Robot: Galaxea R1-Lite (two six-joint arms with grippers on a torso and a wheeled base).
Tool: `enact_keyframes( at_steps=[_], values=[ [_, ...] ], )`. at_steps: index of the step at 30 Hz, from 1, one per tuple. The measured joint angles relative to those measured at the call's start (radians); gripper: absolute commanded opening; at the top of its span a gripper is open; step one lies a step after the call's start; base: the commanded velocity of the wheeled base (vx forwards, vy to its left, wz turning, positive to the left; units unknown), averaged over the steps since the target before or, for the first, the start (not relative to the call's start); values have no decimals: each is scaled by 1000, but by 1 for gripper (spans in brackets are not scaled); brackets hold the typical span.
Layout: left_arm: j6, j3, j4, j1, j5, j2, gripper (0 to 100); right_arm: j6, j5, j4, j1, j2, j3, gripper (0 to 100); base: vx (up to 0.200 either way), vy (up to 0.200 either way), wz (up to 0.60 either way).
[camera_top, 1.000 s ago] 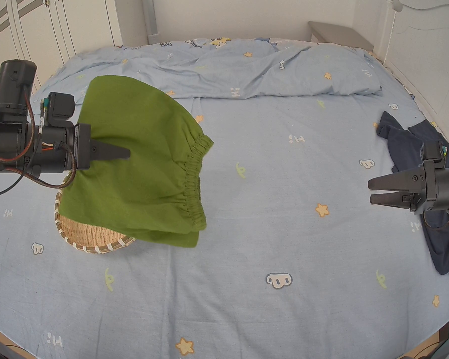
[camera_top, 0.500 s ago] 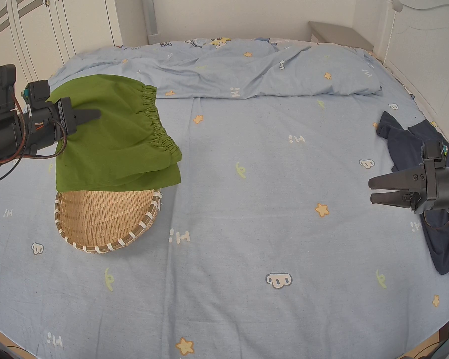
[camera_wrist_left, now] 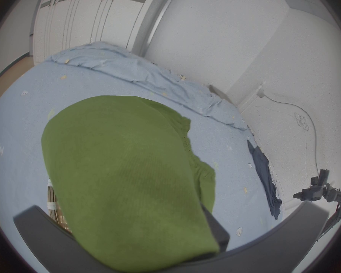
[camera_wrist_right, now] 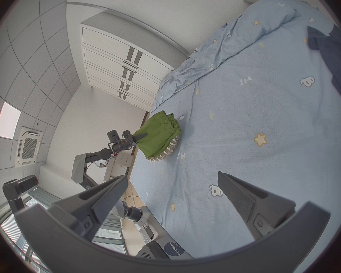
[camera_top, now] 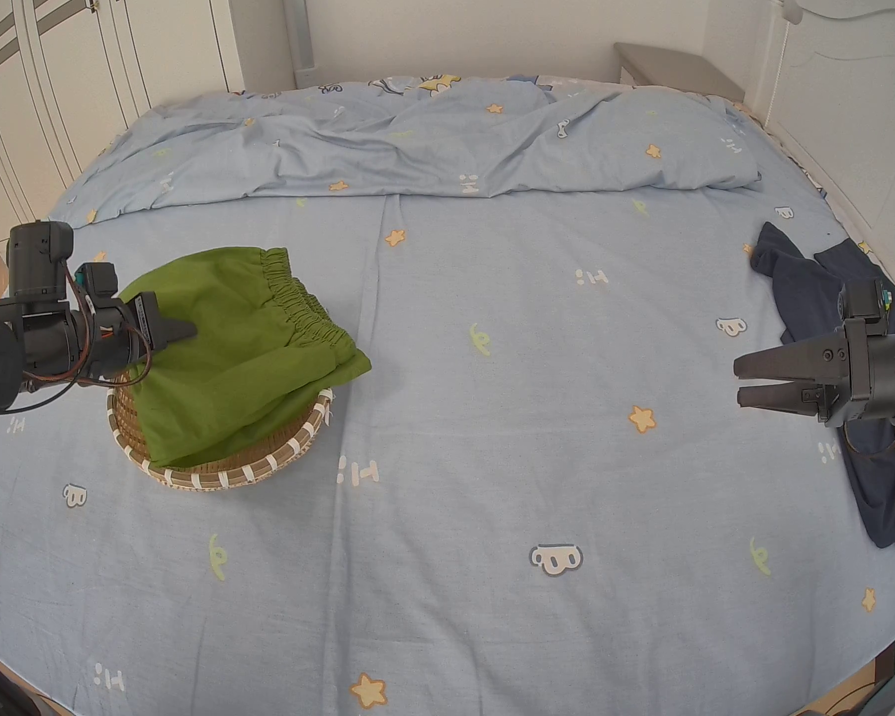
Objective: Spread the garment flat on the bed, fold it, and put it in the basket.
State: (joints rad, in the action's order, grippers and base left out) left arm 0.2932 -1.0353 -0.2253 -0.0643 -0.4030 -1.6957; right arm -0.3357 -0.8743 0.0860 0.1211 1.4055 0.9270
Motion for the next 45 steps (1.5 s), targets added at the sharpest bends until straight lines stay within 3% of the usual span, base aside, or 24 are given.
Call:
enact_keyframes(
  at_steps=[4,17,18,25,30,38,45],
  values=[
    [7,7,23,-29,9,-46,0,0,-5,0,3,0,-2,100,0,0,0],
    [39,-154,304,-40,85,-193,0,0,-7,0,8,-9,-10,100,0,0,0],
    [40,-162,311,-40,86,-201,100,0,-7,0,8,-9,-10,100,0,0,0],
    [52,-204,414,-37,89,-225,100,0,-7,0,11,-14,-11,100,0,0,0],
    [61,-277,591,-37,119,-221,100,0,-7,0,12,-16,-11,100,0,0,0],
    [70,-478,1019,-37,247,-157,100,3,-7,-1,13,-20,-14,100,0,0,0],
    [82,-558,1151,-17,288,26,100,34,2,-16,11,-104,-59,100,0,0,0]
  ],
)
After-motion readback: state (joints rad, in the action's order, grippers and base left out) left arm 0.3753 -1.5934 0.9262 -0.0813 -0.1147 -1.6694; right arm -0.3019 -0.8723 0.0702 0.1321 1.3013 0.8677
